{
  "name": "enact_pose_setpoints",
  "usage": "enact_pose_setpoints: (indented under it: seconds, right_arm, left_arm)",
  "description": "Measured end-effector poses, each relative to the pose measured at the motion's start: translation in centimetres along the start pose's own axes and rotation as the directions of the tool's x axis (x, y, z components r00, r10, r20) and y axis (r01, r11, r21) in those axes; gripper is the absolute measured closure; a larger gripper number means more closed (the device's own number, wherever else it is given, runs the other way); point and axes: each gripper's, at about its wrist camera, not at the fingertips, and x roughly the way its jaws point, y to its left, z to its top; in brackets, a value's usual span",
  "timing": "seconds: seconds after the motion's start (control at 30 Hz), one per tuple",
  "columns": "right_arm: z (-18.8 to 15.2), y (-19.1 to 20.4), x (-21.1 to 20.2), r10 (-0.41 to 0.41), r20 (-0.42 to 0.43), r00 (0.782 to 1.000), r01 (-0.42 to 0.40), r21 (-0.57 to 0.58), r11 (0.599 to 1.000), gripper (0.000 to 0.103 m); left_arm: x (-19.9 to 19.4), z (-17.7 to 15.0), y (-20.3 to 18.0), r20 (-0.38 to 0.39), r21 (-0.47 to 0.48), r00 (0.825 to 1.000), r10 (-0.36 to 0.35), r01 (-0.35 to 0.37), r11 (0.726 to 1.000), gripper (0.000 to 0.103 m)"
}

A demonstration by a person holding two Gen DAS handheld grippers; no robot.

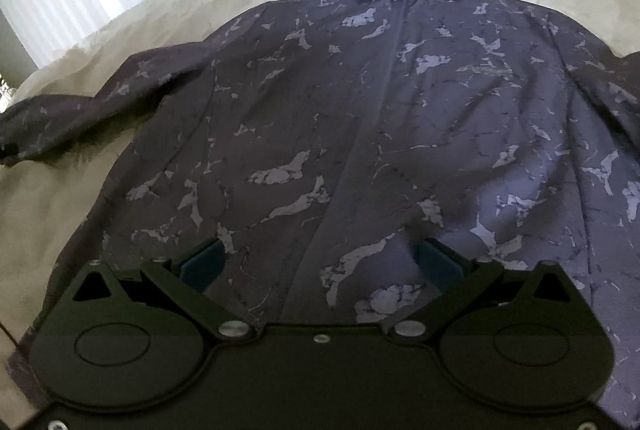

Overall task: Fold large clothes
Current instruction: 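Grasp the jacket sleeve cuff with the left gripper and lift it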

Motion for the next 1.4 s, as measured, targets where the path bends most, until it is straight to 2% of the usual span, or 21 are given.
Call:
enact_pose_setpoints:
  seconds: [0.07,0.13,0.2,0.23,0.27,0.3,0.33,0.5,0.6,0.67,0.73,0.87,1.1,1.3,1.4]
  right_arm:
    - [0.0,0.1,0.2,-0.003,-0.003,1.000,0.003,-0.008,1.000,0.001]
    - [0.0,0.1,0.3,-0.004,-0.004,1.000,0.004,-0.006,1.000,0.001]
    - [0.0,0.0,0.3,-0.002,-0.004,1.000,0.002,0.001,1.000,0.001]
    - [0.0,-0.1,0.3,0.000,-0.003,1.000,0.000,0.004,1.000,0.001]
    - [-0.1,-0.2,0.3,0.003,-0.004,1.000,-0.003,0.008,1.000,0.001]
    - [-0.1,-0.2,0.2,0.006,-0.003,1.000,-0.006,0.009,1.000,0.001]
    - [-0.2,-0.3,0.2,0.008,-0.003,1.000,-0.008,0.011,1.000,0.001]
    - [-0.8,-0.9,-0.4,0.019,0.002,1.000,-0.019,0.023,1.000,0.001]
    - [-1.2,-1.5,-0.8,0.016,0.013,1.000,-0.016,0.035,0.999,0.001]
    - [-1.4,-2.1,-1.3,0.003,0.029,1.000,-0.004,0.038,0.999,0.001]
    - [-1.7,-2.7,-1.7,-0.023,0.054,0.998,0.021,0.039,0.999,0.001]
    - [-2.3,-4.3,-2.6,-0.093,0.129,0.987,0.087,0.049,0.995,0.001]
    - [-3.5,-7.6,-2.8,-0.174,0.204,0.963,0.168,0.048,0.985,0.001]
    - [-3.2,-9.9,-3.5,-0.139,0.209,0.968,0.117,0.112,0.987,0.001]
    - [-3.3,-10.7,-4.0,-0.138,0.207,0.969,0.107,0.153,0.982,0.001]
  left_arm:
    - [0.4,0.3,0.9,0.015,-0.063,0.999,-0.038,0.039,0.997,0.017]
    - [0.4,0.9,1.6,0.038,-0.117,0.997,-0.065,0.069,0.991,0.022]
    - [0.5,1.8,1.8,0.041,-0.143,0.994,-0.105,0.109,0.984,0.042]
    - [0.8,2.3,1.7,0.039,-0.144,0.993,-0.109,0.114,0.983,0.048]
    - [0.8,2.6,1.4,0.046,-0.139,0.994,-0.104,0.109,0.984,0.062]
    - [0.6,3.1,1.1,0.059,-0.128,0.993,-0.100,0.107,0.986,0.083]
    - [0.6,3.5,0.5,0.068,-0.115,0.992,-0.106,0.113,0.987,0.089]
    - [-1.4,6.3,-3.8,0.126,-0.019,0.974,-0.189,0.193,0.981,0.090]
    - [-2.8,7.7,-7.8,0.153,0.049,0.951,-0.267,0.262,0.964,0.090]
    - [-3.9,8.8,-10.9,0.167,0.102,0.930,-0.327,0.314,0.944,0.090]
    - [-4.9,9.5,-14.2,0.177,0.152,0.906,-0.385,0.362,0.920,0.090]
    - [-6.8,9.8,-21.5,0.185,0.271,0.843,-0.506,0.451,0.851,0.090]
    - [-8.2,6.1,-33.0,0.115,0.421,0.744,-0.658,0.564,0.711,0.090]
    - [-6.9,0.9,-40.2,0.011,0.489,0.684,-0.730,0.633,0.601,0.090]
    - [-6.2,-1.7,-42.2,-0.049,0.493,0.662,-0.748,0.667,0.559,0.089]
